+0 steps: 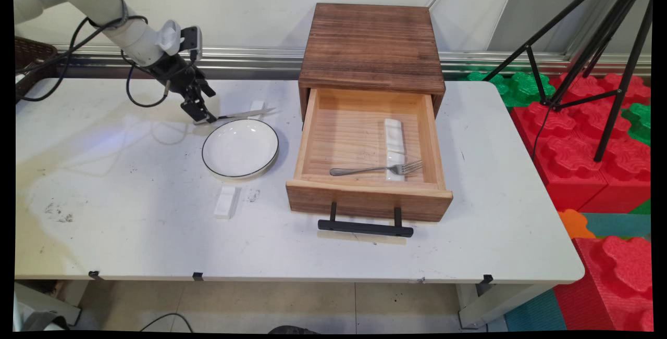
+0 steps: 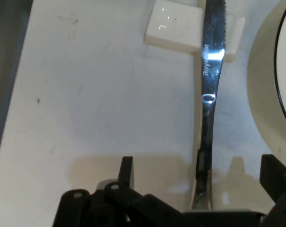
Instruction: Pick up the knife from the left of the white plate
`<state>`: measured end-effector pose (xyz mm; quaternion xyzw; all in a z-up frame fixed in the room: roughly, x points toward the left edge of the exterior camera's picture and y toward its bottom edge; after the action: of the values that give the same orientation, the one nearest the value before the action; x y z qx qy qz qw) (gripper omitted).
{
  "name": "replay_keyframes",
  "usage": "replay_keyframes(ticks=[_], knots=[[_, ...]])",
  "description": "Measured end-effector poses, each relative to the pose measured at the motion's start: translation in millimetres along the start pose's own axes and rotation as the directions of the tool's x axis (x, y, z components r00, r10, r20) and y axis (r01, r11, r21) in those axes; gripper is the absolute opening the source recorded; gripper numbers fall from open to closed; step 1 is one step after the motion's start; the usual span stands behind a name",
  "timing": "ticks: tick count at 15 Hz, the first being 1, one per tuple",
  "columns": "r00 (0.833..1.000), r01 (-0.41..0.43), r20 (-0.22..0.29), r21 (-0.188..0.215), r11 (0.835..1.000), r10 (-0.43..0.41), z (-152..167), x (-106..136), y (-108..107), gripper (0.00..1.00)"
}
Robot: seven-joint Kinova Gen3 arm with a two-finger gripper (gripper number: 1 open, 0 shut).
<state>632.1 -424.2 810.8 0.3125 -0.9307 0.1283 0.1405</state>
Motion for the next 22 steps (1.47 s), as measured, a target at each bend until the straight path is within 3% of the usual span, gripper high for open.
replay_keyframes(ticks=[19, 20, 22], knots=[[0.999, 0.020, -0.025, -0.038, 0.999, -0.021, 26, 4, -14, 1.00], [0.999, 0.021, -0.025, -0.039, 0.999, -0.022, 27, 4, -14, 0.00], [0.999, 0.022, -0.024, -0.043, 0.999, -0.023, 28, 4, -15, 0.00]])
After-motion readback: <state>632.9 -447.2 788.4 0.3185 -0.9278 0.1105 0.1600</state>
